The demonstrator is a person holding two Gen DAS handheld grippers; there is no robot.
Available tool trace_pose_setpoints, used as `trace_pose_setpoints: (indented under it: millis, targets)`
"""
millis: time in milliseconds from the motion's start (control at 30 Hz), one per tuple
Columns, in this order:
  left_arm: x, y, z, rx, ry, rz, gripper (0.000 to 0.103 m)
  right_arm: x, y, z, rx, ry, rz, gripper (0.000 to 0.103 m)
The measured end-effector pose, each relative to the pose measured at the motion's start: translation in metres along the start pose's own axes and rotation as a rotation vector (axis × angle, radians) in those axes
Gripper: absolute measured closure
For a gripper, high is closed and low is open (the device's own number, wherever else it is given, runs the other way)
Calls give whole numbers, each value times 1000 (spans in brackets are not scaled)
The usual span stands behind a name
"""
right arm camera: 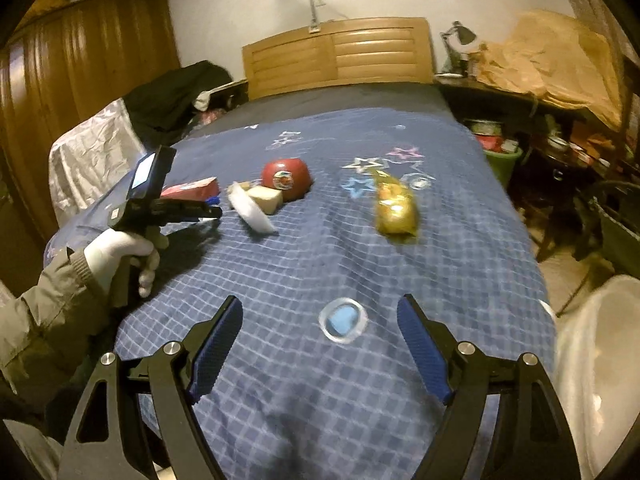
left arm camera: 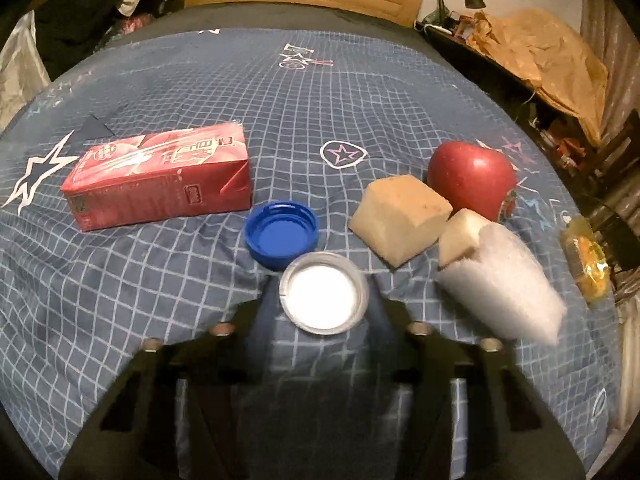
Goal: Collect trash
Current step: 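Move both tools back to the bed toward the white lid and sponge, then grasp the blue bottle cap with the left tool while the right tool grasps the bubble wrap roll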
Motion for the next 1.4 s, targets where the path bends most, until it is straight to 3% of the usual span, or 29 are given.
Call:
trace_pose_setpoints:
  millis: [167, 367, 400, 467, 567, 733, 833, 967, 1100, 1200, 1267, 1400]
  targets:
    - [-15, -14, 22, 2, -56, -8, 64, -34, 17, -45, -32, 68, 73, 34]
    - [-27, -37, 32, -77, -149, -55, 63, -73, 38, -107, -77, 118, 123, 36]
    - [-24, -39, 33, -93, -179, -75, 59, -77, 41, -115, -84, 121, 128, 36]
    - [-23, -35, 44, -80, -263, -79, 38, -86, 44, -134, -101, 126, 142, 36]
    - [-36, -15, 52, -2, -243, -48, 27, -94, 50, -155, -114, 123, 158, 36]
    - [-41, 12, 18, -16, -178, -43, 27, -102, 60, -194, -140, 102, 178, 36]
    - [-38, 18, 1, -17, -151, -56, 27, -103, 64, -212, -160, 91, 189, 40]
    - [-30, 27, -14, -11, -116, -90, 27, -101, 65, -229, -183, 69, 199, 54]
    - [-24, 32, -26, -15, -85, -122, 34, -101, 62, -243, -197, 45, 204, 60]
    - [-25, 31, -29, -11, -57, -134, 48, -99, 60, -248, -197, 29, 196, 65]
    - [-26, 30, -25, -4, -68, -129, 65, -99, 58, -245, -187, 27, 197, 66]
    - [-30, 25, -10, 25, -54, -125, 65, -96, 58, -220, -134, 22, 160, 68]
Point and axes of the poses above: each gripper's, at about its wrist camera, not at the fingertips, and z roughly against the way its jaws point, x to its right, y to its top, the point moved 4 cm from there along -z, roughly the way its jaws point, and after that the axes turned 6 degrees about x, right-handed, at the moved point
